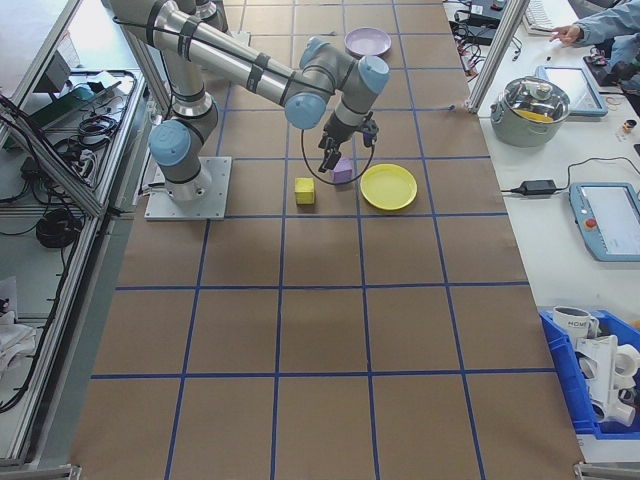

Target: Sort blocks by color into plates

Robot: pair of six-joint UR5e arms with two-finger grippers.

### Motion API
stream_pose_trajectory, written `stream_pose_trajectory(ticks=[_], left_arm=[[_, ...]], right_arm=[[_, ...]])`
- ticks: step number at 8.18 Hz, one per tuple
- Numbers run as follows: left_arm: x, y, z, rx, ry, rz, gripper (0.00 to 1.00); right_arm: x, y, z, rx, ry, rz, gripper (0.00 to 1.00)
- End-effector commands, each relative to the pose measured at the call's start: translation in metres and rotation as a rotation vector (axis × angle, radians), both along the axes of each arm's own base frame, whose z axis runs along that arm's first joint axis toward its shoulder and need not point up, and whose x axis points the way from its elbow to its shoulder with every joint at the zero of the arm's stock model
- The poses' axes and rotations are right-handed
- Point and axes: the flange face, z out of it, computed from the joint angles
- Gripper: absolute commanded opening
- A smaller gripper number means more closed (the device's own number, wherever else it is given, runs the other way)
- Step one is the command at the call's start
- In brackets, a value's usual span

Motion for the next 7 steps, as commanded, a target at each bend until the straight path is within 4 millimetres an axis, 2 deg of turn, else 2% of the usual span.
stream_pose_trajectory(ticks=[1,3,4,6,7], left_arm=[[0.000,-0.001,-0.002,0.004,0.000,-0.002,1.00],[-0.001,0.001,-0.001,0.004,-0.002,-0.003,1.00],[-0.001,0.000,-0.002,0.005,0.000,-0.002,1.00],[-0.001,0.000,-0.002,0.003,0.000,-0.002,1.00],[-0.001,0.000,-0.001,0.002,0.000,-0.002,1.00]], right_arm=[[0.004,0.023,-0.081,0.124,-0.027,-0.015,1.00],[0.001,0.013,-0.107,0.125,-0.021,-0.019,1.00],[0.000,0.012,-0.109,0.119,-0.011,-0.039,1.00],[-0.001,0.008,-0.109,0.097,-0.002,-0.045,0.54],[-0.001,0.008,-0.109,0.098,-0.004,-0.042,0.47]])
